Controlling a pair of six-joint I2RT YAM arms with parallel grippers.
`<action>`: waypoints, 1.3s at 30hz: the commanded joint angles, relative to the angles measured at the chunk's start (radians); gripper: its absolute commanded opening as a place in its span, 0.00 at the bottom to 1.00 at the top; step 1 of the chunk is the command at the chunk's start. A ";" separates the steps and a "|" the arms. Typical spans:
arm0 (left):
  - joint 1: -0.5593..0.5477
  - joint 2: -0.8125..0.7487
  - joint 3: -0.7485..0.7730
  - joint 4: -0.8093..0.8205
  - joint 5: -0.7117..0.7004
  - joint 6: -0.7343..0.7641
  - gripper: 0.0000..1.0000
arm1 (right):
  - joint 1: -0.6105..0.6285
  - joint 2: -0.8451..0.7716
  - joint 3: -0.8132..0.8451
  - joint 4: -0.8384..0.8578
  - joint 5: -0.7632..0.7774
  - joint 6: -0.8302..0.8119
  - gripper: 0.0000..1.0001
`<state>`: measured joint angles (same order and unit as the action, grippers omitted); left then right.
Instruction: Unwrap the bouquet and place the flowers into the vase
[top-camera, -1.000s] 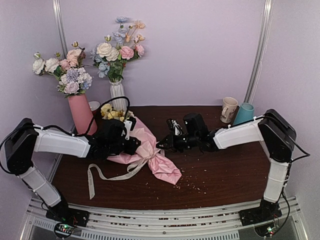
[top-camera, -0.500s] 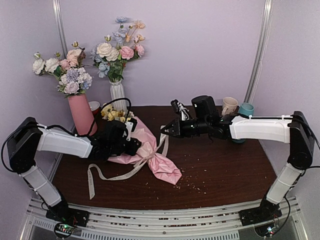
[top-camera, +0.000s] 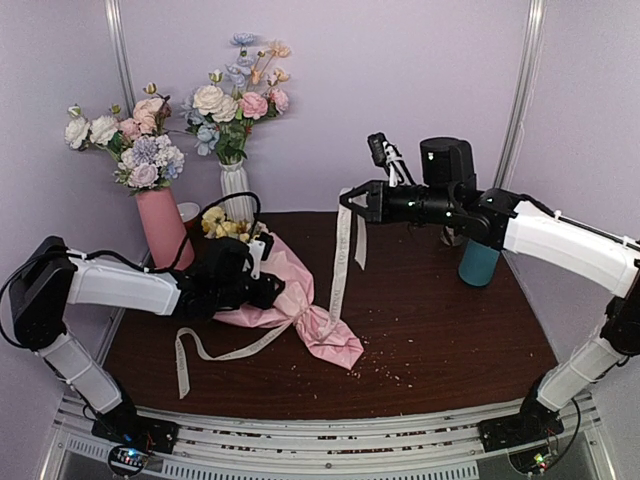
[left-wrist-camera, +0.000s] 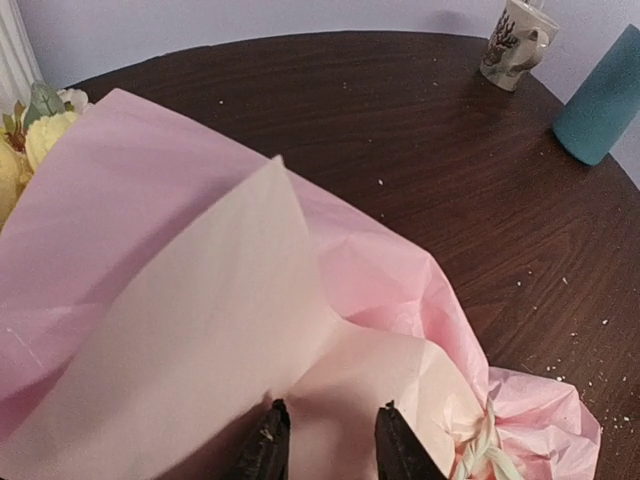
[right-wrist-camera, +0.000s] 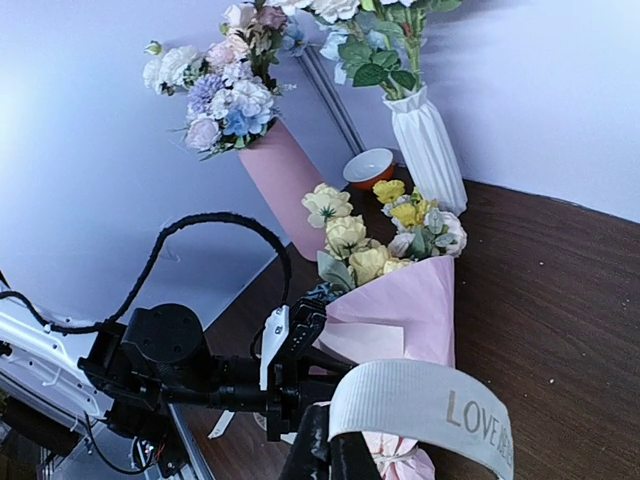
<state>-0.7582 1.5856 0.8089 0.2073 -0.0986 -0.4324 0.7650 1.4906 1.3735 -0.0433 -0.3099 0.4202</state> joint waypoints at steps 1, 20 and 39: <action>0.007 -0.067 -0.007 -0.019 0.011 0.009 0.34 | 0.013 -0.010 0.020 -0.019 -0.122 -0.031 0.00; 0.005 -0.412 -0.107 -0.199 -0.022 0.056 0.39 | 0.344 0.088 0.008 -0.058 -0.252 -0.208 0.00; 0.005 -0.581 -0.228 -0.328 -0.090 -0.037 0.39 | 0.362 0.298 0.076 -0.308 -0.049 -0.298 0.91</action>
<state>-0.7582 0.9871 0.6102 -0.1490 -0.2249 -0.4400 1.1820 1.8973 1.5166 -0.2974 -0.4129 0.1627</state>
